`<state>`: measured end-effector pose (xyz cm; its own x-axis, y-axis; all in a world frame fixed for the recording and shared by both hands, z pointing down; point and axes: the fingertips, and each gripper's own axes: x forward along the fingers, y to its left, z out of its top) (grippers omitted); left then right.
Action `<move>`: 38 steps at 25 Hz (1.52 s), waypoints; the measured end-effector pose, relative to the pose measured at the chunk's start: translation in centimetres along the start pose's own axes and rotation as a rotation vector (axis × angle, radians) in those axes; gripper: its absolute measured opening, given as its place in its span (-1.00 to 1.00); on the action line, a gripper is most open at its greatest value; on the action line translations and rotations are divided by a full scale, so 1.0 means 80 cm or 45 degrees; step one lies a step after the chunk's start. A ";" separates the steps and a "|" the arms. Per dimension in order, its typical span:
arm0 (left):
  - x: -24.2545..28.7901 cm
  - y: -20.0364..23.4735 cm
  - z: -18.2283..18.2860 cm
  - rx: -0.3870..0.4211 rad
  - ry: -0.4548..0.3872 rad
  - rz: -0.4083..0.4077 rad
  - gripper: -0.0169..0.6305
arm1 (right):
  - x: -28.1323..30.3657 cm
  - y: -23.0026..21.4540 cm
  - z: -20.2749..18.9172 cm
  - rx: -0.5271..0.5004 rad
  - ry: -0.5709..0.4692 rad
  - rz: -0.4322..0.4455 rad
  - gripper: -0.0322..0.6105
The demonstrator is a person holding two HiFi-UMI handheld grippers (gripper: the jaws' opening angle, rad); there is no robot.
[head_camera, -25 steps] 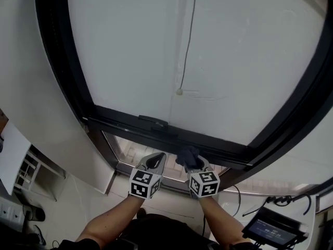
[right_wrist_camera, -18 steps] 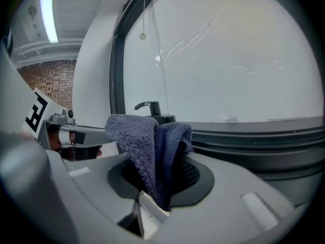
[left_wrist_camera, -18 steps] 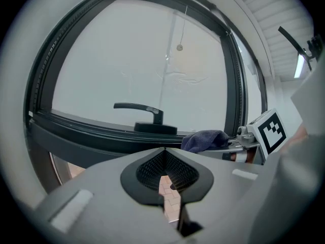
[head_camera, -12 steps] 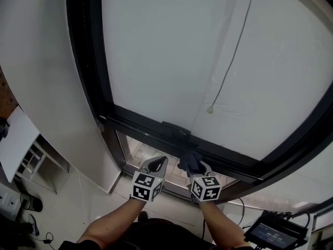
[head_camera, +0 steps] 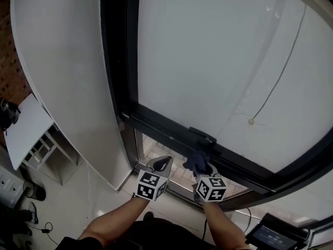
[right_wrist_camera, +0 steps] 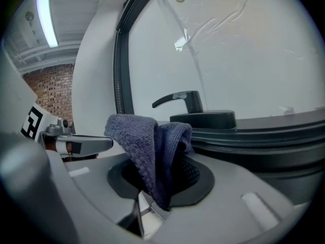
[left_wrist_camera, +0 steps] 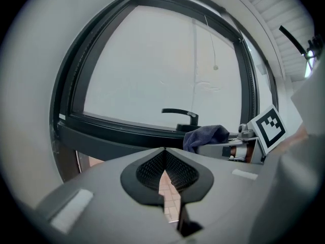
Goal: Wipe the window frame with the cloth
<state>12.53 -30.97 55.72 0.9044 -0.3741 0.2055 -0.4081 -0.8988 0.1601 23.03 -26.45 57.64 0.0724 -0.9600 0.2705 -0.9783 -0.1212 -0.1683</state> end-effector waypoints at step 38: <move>-0.118 0.156 0.024 -0.071 -0.060 0.390 -0.97 | 0.128 0.134 0.018 0.143 0.043 0.196 -0.58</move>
<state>-0.84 -39.08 53.95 0.7426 -0.6368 0.2077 -0.6675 -0.7293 0.1503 13.57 -37.97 57.26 -0.0846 -0.9605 0.2651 -0.9493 -0.0032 -0.3143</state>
